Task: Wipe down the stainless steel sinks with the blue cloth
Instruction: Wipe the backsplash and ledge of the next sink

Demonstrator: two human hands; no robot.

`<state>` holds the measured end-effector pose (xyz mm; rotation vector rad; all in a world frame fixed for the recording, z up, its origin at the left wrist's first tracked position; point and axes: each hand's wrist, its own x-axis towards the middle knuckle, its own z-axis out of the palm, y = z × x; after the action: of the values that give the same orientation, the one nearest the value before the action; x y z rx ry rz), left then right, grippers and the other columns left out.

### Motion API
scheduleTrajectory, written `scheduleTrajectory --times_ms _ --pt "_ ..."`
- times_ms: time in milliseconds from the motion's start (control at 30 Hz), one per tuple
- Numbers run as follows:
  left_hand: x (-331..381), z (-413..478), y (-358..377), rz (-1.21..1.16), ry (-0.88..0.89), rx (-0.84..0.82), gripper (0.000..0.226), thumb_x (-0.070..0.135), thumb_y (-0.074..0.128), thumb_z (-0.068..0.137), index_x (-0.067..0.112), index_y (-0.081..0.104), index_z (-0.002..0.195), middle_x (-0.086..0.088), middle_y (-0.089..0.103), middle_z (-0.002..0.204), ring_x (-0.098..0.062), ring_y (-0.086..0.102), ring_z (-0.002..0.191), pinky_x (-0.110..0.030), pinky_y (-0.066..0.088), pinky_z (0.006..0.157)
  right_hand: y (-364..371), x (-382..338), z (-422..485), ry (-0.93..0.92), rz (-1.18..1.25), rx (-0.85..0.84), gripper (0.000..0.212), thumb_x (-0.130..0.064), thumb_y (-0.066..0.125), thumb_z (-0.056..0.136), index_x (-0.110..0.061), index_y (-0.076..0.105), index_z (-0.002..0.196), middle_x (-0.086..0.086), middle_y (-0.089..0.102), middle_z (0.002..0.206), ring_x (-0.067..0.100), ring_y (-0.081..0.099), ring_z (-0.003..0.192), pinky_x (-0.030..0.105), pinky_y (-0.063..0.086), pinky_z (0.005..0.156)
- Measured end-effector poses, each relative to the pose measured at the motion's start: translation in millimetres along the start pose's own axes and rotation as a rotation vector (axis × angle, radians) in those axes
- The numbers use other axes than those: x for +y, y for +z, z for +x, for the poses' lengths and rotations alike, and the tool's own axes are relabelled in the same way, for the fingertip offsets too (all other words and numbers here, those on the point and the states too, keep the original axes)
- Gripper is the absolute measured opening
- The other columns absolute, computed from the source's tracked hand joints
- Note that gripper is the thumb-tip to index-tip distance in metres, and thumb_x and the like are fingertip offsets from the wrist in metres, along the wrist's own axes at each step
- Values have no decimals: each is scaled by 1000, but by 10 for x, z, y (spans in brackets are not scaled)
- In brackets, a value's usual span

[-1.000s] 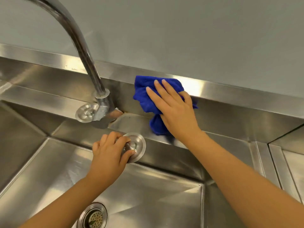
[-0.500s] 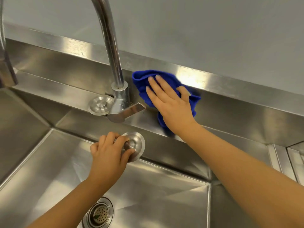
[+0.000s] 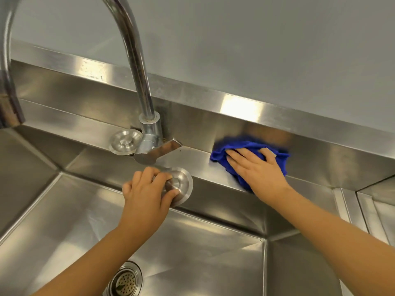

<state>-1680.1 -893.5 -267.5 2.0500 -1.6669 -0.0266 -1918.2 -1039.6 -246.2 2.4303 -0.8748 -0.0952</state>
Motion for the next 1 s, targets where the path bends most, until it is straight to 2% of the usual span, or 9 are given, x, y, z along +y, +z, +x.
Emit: scheduleTrajectory --times_ms 67,133,267,467,567,700,833,933,1000 --pt "36 14 -22 0 -10 -15 19 25 77 78 21 67 93 -1 57 97 -23 50 88 -38 26 77 -20 7 -61 9 -26 -107 86 -18 88 51 -20 59 131 -5 48 145 16 49 128 42 31 90" --pt "85 30 -29 -7 -5 -34 21 24 79 76 21 67 92 -2 57 98 -25 51 88 -38 26 76 -149 84 -55 17 28 29 79 -6 81 54 -17 61 129 -2 51 142 17 53 126 41 30 89" --pt "216 76 -18 -20 20 -35 21 23 79 77 19 67 94 -3 58 98 -27 52 91 -38 26 76 -241 318 -100 114 109 245 64 3 36 75 -10 55 135 6 46 146 23 36 133 45 24 91" --pt "362 130 20 -25 43 -60 18 24 78 78 19 68 94 -5 59 99 -27 52 91 -38 26 76 -117 337 -365 -97 40 -268 80 -8 57 87 -22 16 154 -5 -16 151 18 14 147 44 24 103" --pt "379 179 26 -16 62 -49 16 33 67 81 21 67 92 -3 58 99 -26 50 90 -38 26 74 -169 445 -369 -20 104 14 73 4 66 69 -14 51 138 0 38 151 22 42 133 43 27 89" --pt "452 264 50 -7 82 -66 16 28 71 82 19 68 94 -5 57 101 -27 48 93 -38 25 75 -123 612 -463 125 48 274 57 4 33 88 -12 39 142 0 26 154 22 26 138 45 24 93" --pt "552 313 48 -2 100 -88 20 21 78 78 15 68 94 -9 58 100 -33 51 93 -39 26 75 149 547 -691 4 17 54 81 4 82 51 -9 61 128 3 50 143 24 40 127 42 26 83" --pt "614 341 26 4 133 -95 20 22 78 78 15 68 94 -9 58 99 -33 51 93 -39 26 76 144 586 -750 -25 40 9 85 1 89 38 -11 68 119 3 58 134 24 56 118 40 27 81" --pt "651 355 16 7 155 -89 21 22 78 78 15 68 94 -9 58 99 -33 52 93 -40 27 76 -8 658 -729 44 78 85 84 6 83 46 -9 62 126 4 52 141 24 46 125 43 26 84"
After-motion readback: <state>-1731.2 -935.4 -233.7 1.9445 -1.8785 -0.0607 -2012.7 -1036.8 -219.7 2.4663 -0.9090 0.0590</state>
